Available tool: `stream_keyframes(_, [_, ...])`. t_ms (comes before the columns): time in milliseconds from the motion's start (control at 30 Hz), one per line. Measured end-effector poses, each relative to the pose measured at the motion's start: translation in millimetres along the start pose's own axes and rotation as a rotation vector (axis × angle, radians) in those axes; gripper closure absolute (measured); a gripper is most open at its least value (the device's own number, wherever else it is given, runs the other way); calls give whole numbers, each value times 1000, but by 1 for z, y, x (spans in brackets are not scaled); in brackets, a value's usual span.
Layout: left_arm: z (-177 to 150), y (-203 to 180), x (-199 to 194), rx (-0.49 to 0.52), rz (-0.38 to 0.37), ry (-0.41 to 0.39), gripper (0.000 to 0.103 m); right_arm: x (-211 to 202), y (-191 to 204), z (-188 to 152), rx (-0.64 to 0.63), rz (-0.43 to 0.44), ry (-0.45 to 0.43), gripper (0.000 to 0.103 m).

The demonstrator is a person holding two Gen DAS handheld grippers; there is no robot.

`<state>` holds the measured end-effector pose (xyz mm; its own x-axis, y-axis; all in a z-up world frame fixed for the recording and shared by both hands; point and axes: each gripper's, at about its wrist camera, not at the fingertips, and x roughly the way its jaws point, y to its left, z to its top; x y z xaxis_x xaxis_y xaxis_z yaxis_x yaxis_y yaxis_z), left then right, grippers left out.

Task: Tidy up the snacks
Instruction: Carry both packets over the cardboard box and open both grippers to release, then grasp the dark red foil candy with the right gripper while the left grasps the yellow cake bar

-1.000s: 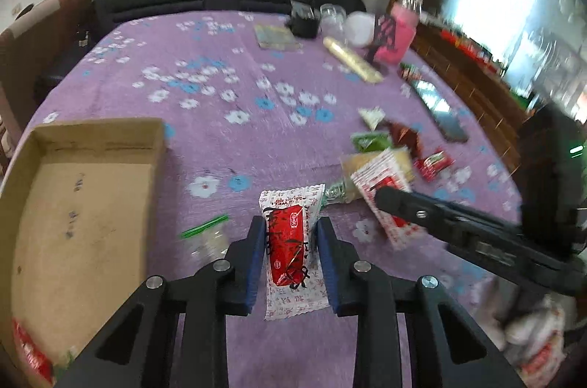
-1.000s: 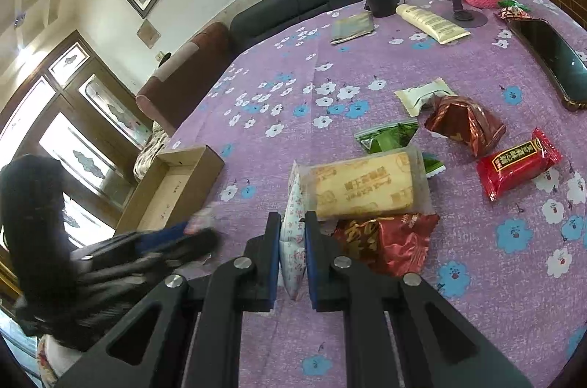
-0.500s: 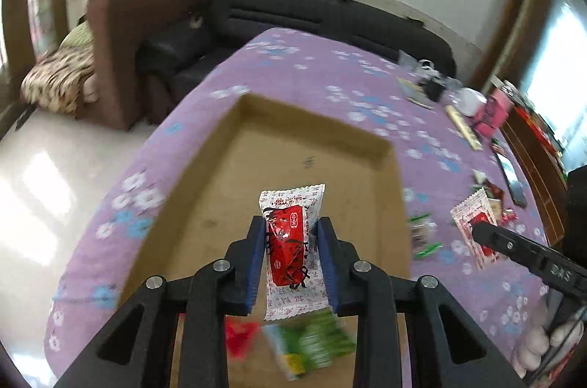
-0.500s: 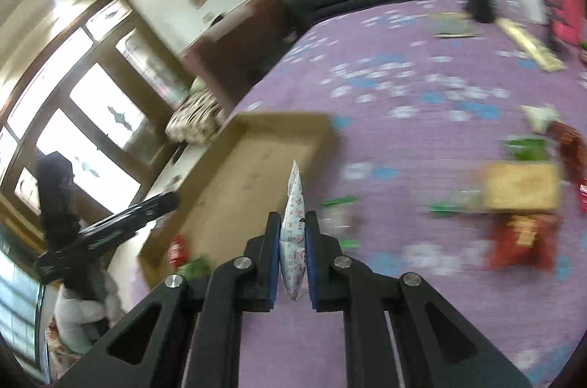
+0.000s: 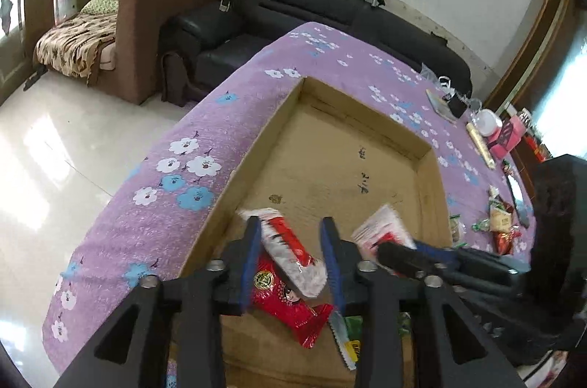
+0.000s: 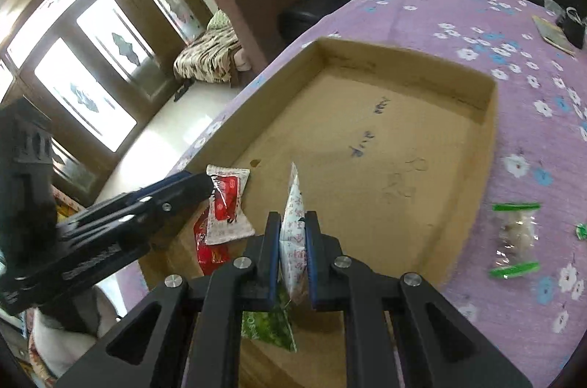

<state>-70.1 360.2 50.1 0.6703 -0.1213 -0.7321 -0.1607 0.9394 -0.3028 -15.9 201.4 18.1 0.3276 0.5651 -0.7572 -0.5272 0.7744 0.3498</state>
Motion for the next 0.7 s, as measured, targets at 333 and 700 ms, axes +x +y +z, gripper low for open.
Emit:
stream_keyframes(333, [-6, -27, -32, 16, -73, -70, 43, -39, 1, -3, -46, -41, -98, 68])
stream_keyframes(700, [-30, -89, -68, 52, -222, -153, 21, -135, -84, -22, 48, -241, -320, 41])
